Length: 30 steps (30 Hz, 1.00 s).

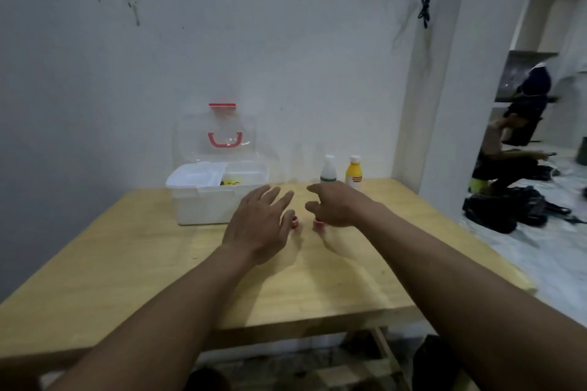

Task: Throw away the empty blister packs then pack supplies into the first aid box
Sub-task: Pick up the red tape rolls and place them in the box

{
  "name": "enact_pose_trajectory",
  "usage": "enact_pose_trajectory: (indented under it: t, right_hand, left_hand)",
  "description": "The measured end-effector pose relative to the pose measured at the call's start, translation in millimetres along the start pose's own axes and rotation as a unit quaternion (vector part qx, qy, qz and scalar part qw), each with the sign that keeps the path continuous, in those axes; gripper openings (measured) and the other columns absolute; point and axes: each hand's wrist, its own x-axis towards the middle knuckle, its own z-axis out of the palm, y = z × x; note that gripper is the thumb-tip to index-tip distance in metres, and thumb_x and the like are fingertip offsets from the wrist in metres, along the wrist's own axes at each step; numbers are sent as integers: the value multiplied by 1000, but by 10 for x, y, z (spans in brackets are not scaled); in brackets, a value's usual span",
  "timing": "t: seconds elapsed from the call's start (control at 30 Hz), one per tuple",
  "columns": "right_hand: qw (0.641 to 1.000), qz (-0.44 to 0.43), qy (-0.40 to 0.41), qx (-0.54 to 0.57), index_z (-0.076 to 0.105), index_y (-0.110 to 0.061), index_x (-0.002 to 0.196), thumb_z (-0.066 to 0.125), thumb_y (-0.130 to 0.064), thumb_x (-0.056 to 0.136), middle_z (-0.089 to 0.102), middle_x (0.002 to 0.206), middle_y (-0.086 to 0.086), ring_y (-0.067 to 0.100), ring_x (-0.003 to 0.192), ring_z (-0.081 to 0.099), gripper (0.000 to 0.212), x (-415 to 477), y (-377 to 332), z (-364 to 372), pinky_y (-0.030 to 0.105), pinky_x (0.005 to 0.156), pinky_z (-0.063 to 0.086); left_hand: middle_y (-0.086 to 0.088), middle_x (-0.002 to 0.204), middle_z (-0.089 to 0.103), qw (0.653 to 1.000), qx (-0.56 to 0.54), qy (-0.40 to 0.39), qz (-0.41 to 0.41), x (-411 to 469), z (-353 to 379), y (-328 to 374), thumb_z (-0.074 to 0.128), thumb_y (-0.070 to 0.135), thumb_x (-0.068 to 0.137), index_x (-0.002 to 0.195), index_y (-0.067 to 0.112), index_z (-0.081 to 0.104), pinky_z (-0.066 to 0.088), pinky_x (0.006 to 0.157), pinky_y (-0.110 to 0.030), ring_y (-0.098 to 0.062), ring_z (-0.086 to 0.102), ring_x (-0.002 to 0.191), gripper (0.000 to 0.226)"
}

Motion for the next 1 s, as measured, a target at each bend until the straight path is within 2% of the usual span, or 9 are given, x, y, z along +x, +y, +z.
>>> enact_pose_trajectory:
  t: [0.1, 0.2, 0.4, 0.53, 0.63, 0.7, 0.8, 0.9, 1.0]
  right_hand:
    - [998, -8, -12, -55, 47, -17, 141, 47, -40, 99, 52, 145, 6, 26, 130, 50, 49, -76, 78, 138, 42, 102, 43]
    - [989, -35, -9, -143, 57, -14, 125, 43, -38, 101, 59, 129, 8, 26, 119, 52, 37, -143, 108, 215, 35, 81, 36]
    - [982, -59, 40, -175, 69, -20, 104, 43, -29, 102, 58, 98, 1, 20, 93, 43, 28, -187, 177, 305, 33, 72, 24]
    - [986, -47, 44, -156, 64, -33, 88, 45, -43, 97, 59, 86, -5, 24, 94, 53, 23, -121, 256, 341, 36, 72, 36]
    - [990, -29, 42, -133, 66, -38, 102, 47, -53, 92, 66, 99, 2, 29, 102, 53, 27, -99, 273, 346, 43, 81, 44]
    - [991, -31, 46, -118, 68, -32, 114, 51, -55, 90, 69, 104, 1, 27, 103, 56, 37, -101, 261, 329, 43, 83, 48]
    - [995, -26, 50, -78, 71, -23, 104, 55, -52, 90, 72, 97, -2, 22, 94, 64, 37, -99, 273, 297, 41, 78, 54]
    - [999, -22, 44, 5, 71, -17, 110, 62, -40, 92, 72, 103, -1, 18, 97, 65, 31, -98, 305, 215, 38, 80, 57]
    - [997, -18, 50, 63, 66, -15, 120, 66, -35, 91, 70, 112, 1, 17, 100, 64, 35, -83, 312, 105, 34, 83, 56]
  left_hand:
    - [-5, 149, 47, 999, 8, -49, -11, 15, 85, 87, 29, 44, 101, 150, 25, 37, 28, 112, -40, -26, 34, 140, 53]
    - [-5, 138, 56, 994, 16, -103, -30, 28, 153, 147, 26, 45, 101, 146, 25, 39, 39, 100, -43, -30, 42, 131, 52]
    - [-4, 125, 60, 986, 46, -150, -53, 38, 192, 207, 27, 42, 100, 126, 26, 53, 37, 93, -44, -31, 44, 119, 40]
    - [-4, 117, 66, 990, 31, -124, -55, 66, 181, 227, 34, 38, 100, 118, 25, 61, 37, 87, -41, -31, 50, 109, 35]
    - [-4, 104, 70, 994, 4, -94, -63, 85, 167, 240, 42, 36, 97, 107, 22, 63, 37, 78, -38, -29, 55, 98, 27]
    - [-5, 98, 70, 991, -52, -83, -87, 102, 175, 233, 49, 32, 95, 99, 20, 64, 42, 74, -36, -27, 59, 91, 19]
    - [-3, 96, 68, 983, -122, -73, -115, 114, 195, 221, 55, 25, 91, 93, 19, 61, 50, 73, -37, -24, 60, 86, 9]
    - [2, 96, 64, 975, -170, -57, -128, 119, 161, 219, 60, 21, 91, 101, 18, 59, 48, 72, -31, -19, 59, 86, 11]
    - [-2, 103, 68, 969, -202, -43, -136, 161, 78, 188, 66, 21, 88, 111, 18, 57, 54, 80, -35, -20, 64, 90, 25]
